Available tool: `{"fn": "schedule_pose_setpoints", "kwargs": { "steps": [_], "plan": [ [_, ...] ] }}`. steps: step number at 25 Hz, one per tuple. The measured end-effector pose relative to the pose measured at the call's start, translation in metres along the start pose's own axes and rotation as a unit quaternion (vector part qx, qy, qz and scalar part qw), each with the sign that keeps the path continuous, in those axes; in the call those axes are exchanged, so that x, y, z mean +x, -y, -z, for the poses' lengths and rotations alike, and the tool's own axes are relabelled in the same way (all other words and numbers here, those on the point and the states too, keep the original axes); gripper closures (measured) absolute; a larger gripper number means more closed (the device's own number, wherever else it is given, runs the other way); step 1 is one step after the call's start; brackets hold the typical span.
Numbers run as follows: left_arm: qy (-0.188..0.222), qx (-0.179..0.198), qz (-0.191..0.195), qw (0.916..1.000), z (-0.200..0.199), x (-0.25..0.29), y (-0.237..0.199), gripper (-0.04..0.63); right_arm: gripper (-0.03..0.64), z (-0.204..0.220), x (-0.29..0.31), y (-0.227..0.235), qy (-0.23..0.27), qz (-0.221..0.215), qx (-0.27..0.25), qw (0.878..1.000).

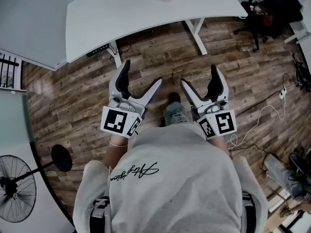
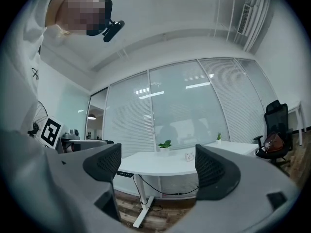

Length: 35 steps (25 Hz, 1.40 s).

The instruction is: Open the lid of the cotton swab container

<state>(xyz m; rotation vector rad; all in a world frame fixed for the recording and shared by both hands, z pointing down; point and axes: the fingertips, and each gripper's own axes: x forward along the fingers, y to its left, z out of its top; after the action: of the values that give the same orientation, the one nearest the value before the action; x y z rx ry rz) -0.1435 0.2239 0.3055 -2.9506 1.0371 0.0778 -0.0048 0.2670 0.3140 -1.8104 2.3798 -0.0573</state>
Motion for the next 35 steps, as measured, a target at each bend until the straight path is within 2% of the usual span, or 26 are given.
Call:
{"fn": "schedule_pose_setpoints", "kwargs": {
  "steps": [22,35],
  "plan": [
    [0.005,0.002,-0.026,0.9996,-0.009,0.114,-0.060,0.178,0.166,-0.017,0.109,0.084,0.004,-0.036,-0.004,0.999],
    [0.006,0.013,-0.065,0.9978,-0.011,0.168,-0.079,0.178,0.167,-0.018,0.155,0.135,0.003,-0.072,0.001,0.997]
  ]
}}
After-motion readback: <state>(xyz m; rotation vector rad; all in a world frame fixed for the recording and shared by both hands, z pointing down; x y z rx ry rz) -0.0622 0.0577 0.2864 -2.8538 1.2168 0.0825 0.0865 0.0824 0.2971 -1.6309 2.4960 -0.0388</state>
